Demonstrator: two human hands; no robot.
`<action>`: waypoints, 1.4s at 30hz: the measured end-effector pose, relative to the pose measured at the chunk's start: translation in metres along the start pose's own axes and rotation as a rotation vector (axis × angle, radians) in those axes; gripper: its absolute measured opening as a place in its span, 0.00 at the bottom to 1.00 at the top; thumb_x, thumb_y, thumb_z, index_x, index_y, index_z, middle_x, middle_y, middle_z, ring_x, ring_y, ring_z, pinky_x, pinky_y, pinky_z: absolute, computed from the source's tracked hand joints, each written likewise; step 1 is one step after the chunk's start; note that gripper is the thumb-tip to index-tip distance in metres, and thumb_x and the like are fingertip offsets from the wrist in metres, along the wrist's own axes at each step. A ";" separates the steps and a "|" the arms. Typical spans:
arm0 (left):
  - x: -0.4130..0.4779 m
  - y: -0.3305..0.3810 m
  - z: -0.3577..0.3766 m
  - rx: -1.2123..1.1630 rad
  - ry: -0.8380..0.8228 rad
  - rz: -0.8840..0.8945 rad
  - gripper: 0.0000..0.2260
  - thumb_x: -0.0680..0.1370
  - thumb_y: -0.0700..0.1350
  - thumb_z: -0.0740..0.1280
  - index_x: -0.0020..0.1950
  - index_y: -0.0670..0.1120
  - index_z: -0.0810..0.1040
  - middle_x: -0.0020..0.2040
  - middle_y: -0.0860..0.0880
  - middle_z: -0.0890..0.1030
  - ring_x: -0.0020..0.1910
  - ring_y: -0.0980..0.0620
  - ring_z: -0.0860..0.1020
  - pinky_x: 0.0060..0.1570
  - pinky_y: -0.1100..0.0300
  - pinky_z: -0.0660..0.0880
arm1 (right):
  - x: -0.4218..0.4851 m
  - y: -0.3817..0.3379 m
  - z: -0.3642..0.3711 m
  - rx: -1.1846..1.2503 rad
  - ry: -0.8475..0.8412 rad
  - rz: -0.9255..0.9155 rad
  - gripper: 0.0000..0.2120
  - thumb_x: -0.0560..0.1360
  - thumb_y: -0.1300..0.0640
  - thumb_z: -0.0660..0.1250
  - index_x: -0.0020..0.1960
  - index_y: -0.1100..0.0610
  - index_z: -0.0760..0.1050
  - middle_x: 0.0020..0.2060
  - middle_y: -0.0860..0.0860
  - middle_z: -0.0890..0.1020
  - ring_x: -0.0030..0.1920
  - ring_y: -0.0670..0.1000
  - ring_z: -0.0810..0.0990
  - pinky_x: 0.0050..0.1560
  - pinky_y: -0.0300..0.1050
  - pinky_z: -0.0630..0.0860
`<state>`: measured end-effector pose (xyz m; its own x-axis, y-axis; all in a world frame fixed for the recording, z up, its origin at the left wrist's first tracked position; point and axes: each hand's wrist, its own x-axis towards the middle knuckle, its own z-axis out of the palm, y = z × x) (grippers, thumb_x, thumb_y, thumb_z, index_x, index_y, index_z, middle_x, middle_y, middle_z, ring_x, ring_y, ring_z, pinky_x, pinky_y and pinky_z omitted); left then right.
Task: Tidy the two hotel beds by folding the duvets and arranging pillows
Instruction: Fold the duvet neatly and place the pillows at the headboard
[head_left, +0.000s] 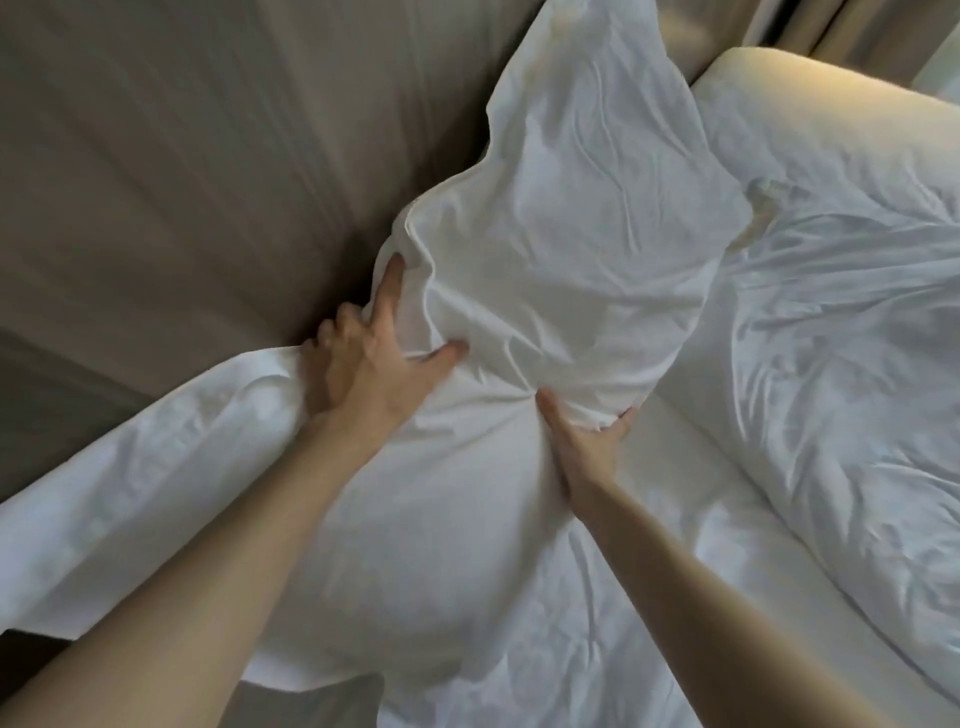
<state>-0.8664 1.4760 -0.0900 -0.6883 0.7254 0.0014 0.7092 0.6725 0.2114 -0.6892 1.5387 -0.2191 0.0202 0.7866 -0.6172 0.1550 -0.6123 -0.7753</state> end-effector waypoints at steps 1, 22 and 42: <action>0.002 0.001 0.002 0.004 -0.013 -0.012 0.44 0.67 0.73 0.63 0.77 0.62 0.48 0.59 0.37 0.74 0.58 0.36 0.73 0.60 0.46 0.67 | 0.002 0.003 0.001 0.013 0.016 0.001 0.58 0.63 0.41 0.79 0.78 0.47 0.43 0.72 0.50 0.68 0.68 0.55 0.70 0.71 0.50 0.65; -0.171 0.033 -0.109 -0.765 -0.056 -0.253 0.21 0.67 0.69 0.68 0.48 0.55 0.79 0.43 0.58 0.82 0.45 0.52 0.81 0.52 0.49 0.78 | -0.170 -0.081 -0.166 -0.267 0.329 -0.417 0.15 0.67 0.43 0.74 0.37 0.53 0.74 0.32 0.48 0.78 0.41 0.55 0.79 0.43 0.48 0.73; -0.534 -0.019 -0.240 -1.057 0.200 -0.206 0.24 0.73 0.58 0.71 0.66 0.57 0.69 0.50 0.69 0.75 0.56 0.58 0.76 0.62 0.54 0.73 | -0.501 -0.016 -0.348 -0.270 0.362 -0.780 0.17 0.65 0.42 0.74 0.42 0.54 0.77 0.33 0.49 0.79 0.38 0.54 0.75 0.45 0.49 0.73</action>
<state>-0.5491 1.0409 0.1398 -0.8588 0.5122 0.0080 0.1544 0.2440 0.9574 -0.3583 1.1825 0.1493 0.1153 0.9756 0.1867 0.4806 0.1097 -0.8701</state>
